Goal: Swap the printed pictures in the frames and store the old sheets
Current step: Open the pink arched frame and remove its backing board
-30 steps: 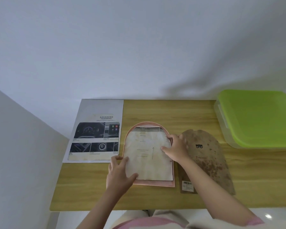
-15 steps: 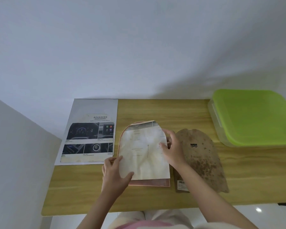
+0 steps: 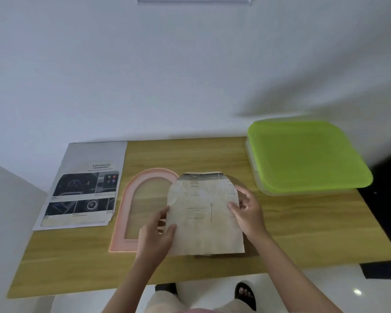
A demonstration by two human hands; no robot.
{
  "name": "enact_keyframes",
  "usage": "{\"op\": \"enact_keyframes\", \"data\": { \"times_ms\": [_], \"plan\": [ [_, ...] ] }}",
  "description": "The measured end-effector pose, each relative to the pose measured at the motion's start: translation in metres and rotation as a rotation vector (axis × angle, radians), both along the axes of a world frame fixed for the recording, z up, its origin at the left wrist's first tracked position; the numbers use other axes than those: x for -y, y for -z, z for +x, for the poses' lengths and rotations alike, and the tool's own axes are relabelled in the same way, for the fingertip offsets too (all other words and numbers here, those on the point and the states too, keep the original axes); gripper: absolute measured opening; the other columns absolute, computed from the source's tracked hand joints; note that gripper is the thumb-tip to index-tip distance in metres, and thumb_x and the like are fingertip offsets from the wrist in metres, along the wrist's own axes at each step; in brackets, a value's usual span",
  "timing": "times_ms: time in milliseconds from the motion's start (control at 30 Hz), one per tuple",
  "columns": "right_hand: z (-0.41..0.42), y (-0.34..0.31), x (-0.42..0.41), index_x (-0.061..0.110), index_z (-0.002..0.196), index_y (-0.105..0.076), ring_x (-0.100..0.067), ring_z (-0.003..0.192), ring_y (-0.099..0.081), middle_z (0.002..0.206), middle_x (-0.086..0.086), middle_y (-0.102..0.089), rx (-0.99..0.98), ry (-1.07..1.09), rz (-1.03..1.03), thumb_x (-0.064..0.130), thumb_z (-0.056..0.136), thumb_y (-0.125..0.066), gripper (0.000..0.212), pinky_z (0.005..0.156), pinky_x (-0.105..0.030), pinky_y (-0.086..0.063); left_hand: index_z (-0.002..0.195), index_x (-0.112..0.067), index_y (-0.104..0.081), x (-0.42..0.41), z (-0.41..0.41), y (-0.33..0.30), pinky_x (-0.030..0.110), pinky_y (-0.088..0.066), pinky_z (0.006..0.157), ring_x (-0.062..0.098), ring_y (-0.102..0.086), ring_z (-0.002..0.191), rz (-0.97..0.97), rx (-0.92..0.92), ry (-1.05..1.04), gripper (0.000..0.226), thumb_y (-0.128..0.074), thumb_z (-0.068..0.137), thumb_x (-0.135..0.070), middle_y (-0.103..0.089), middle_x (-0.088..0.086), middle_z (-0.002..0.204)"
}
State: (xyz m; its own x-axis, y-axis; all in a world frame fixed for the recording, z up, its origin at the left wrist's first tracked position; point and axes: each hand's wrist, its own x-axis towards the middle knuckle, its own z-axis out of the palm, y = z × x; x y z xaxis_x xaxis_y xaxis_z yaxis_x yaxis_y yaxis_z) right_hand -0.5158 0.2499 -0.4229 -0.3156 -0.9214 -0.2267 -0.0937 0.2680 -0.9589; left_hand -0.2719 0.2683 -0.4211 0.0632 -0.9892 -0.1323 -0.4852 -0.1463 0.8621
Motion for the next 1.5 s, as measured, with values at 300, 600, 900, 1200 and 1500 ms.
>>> {"op": "enact_keyframes", "data": {
  "times_ms": [300, 600, 900, 1200, 1500],
  "plan": [
    [-0.165, 0.029, -0.082, 0.017, 0.119, -0.057, -0.017, 0.063, -0.061, 0.071, -0.001, -0.062, -0.165, 0.081, 0.168, 0.005, 0.083, -0.068, 0.039, 0.059, -0.032, -0.050, 0.116, -0.016, -0.061, -0.056, -0.158, 0.014, 0.009, -0.048, 0.067, 0.005, -0.058, 0.082, 0.103, -0.004, 0.155, 0.046, -0.075, 0.073, -0.010, -0.060, -0.008, 0.096],
    [-0.256, 0.052, -0.089, 0.020, 0.125, -0.055, -0.020, 0.091, -0.061, 0.101, -0.004, -0.064, -0.400, 0.036, 0.173, 0.017, 0.086, -0.066, 0.041, 0.076, -0.031, -0.051, 0.117, -0.013, -0.060, -0.064, -0.256, 0.024, 0.006, -0.044, 0.064, 0.001, -0.053, 0.076, 0.111, 0.103, 0.174, 0.044, -0.074, 0.075, -0.016, -0.052, -0.003, 0.099],
    [-0.281, 0.062, -0.060, 0.009, 0.122, -0.058, -0.027, 0.098, -0.056, 0.109, -0.012, -0.055, -0.574, -0.077, 0.138, 0.014, 0.082, -0.069, 0.042, 0.082, -0.028, -0.042, 0.128, -0.013, -0.051, -0.059, -0.288, 0.034, 0.016, -0.039, 0.084, 0.012, -0.050, 0.097, 0.229, 0.200, 0.171, 0.057, -0.071, 0.075, -0.016, -0.040, -0.005, 0.106],
    [-0.284, 0.071, -0.060, 0.005, 0.122, -0.058, -0.029, 0.104, -0.049, 0.107, -0.004, -0.037, -0.580, -0.082, 0.096, 0.015, 0.084, -0.068, 0.040, 0.087, -0.030, -0.043, 0.135, -0.012, -0.044, -0.059, -0.293, 0.041, 0.023, -0.040, 0.099, 0.013, -0.044, 0.107, 0.218, 0.250, 0.164, 0.061, -0.069, 0.079, -0.017, -0.037, -0.003, 0.112],
    [-0.280, 0.070, -0.060, 0.008, 0.121, -0.058, -0.025, 0.108, -0.046, 0.108, -0.003, -0.040, -0.595, -0.055, 0.105, 0.018, 0.084, -0.068, 0.040, 0.087, -0.027, -0.039, 0.135, -0.012, -0.044, -0.056, -0.287, 0.042, 0.024, -0.043, 0.098, 0.011, -0.044, 0.105, 0.205, 0.208, 0.181, 0.057, -0.064, 0.082, -0.020, -0.037, -0.004, 0.113]
  ]
}}
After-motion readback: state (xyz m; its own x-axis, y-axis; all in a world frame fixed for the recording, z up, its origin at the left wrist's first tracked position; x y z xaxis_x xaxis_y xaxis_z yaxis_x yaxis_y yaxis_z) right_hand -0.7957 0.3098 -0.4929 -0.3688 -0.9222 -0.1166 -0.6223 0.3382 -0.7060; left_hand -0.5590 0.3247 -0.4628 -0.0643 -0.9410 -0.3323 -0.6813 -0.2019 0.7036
